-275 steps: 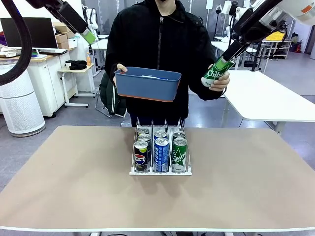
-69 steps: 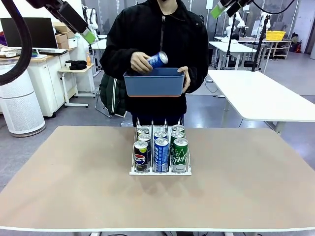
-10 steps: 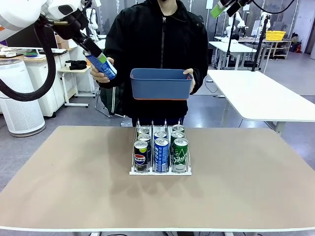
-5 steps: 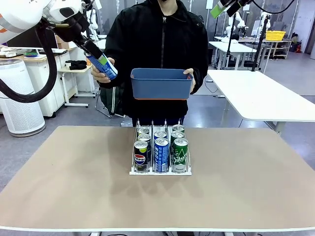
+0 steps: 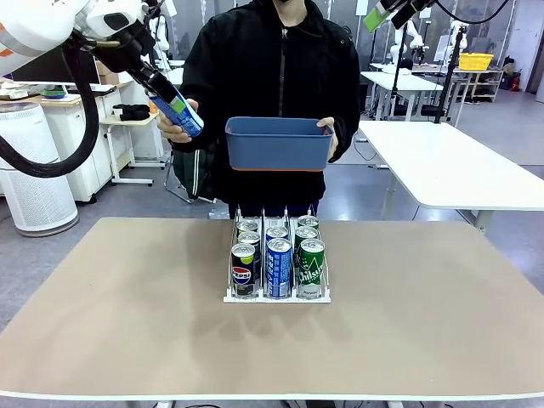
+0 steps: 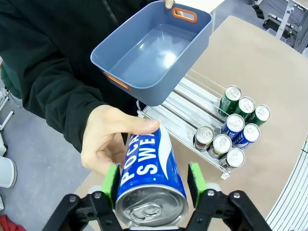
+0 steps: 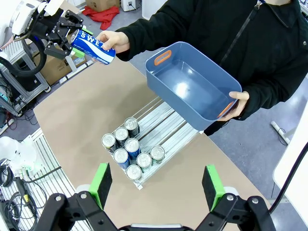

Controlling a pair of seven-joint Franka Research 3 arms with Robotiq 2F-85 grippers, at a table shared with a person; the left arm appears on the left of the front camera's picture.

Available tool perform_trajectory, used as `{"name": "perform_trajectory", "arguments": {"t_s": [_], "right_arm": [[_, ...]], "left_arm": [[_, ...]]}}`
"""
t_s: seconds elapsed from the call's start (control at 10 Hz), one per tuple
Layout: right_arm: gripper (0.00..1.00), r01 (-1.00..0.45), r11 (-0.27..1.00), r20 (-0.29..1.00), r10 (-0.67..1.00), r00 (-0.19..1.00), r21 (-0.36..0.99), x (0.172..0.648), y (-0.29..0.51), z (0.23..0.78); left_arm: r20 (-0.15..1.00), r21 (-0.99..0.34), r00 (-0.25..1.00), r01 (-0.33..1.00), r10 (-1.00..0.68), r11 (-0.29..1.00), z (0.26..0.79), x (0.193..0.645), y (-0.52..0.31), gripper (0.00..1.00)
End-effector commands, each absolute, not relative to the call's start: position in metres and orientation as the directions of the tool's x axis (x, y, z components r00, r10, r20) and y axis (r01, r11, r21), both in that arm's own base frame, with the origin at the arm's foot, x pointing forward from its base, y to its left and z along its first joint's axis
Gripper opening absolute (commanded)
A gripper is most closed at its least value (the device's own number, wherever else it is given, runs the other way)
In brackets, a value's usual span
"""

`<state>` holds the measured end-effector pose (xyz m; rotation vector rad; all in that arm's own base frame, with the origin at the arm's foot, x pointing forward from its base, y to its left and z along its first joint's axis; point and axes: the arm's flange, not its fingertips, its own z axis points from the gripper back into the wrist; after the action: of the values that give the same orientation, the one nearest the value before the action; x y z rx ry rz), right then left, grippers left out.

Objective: Fill the beverage cans into the dispenser.
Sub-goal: Pick up the Ionic drink handed by the human.

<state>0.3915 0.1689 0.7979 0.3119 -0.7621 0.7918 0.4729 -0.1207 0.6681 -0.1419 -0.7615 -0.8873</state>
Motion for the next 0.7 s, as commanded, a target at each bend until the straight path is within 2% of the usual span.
{"name": "perform_trajectory", "arguments": {"t_s": [0.0,0.1,0.2,0.3,0.4,0.5,0.6], "right_arm": [[1.00,-0.736,0.676,0.718,0.523,0.459,-0.022,0.3910,0.1682,0.7981],[1.00,-0.736,0.676,0.718,0.523,0.459,-0.022,0.3910,0.1682,0.7981],[1.00,-0.736,0.676,0.718,0.523,0.459,-0.022,0.3910,0.1682,0.7981],[1.00,-0.736,0.676,0.718,0.523,0.459,-0.022,0.3910,0.1682,0.7981],[1.00,-0.736,0.676,0.718,0.523,0.459,-0.022,0.3910,0.1682,0.7981],[1.00,-0.736,0.676,0.718,0.523,0.459,-0.022,0.3910,0.1682,0.7981],[1.00,-0.736,0.676,0.718,0.523,0.459,-0.022,0.3910,0.1682,0.7981]], "left_arm": [[0.661,0.193,0.395,0.731,-0.637,0.654,0.6701,0.4716,-0.1187,0.55],[0.662,0.196,0.396,0.728,-0.636,0.657,0.6702,0.4707,-0.1189,0.20],[0.665,0.198,0.394,0.726,-0.634,0.658,0.6711,0.4705,-0.1197,0.35],[0.665,0.200,0.392,0.726,-0.636,0.657,0.6723,0.4702,-0.1193,0.00],[0.661,0.202,0.393,0.728,-0.640,0.655,0.6731,0.4704,-0.1196,0.15],[0.656,0.207,0.393,0.727,-0.644,0.654,0.6735,0.4694,-0.1207,0.00],[0.664,0.196,0.392,0.730,-0.637,0.654,0.6750,0.4686,-0.1209,0.00]]}}
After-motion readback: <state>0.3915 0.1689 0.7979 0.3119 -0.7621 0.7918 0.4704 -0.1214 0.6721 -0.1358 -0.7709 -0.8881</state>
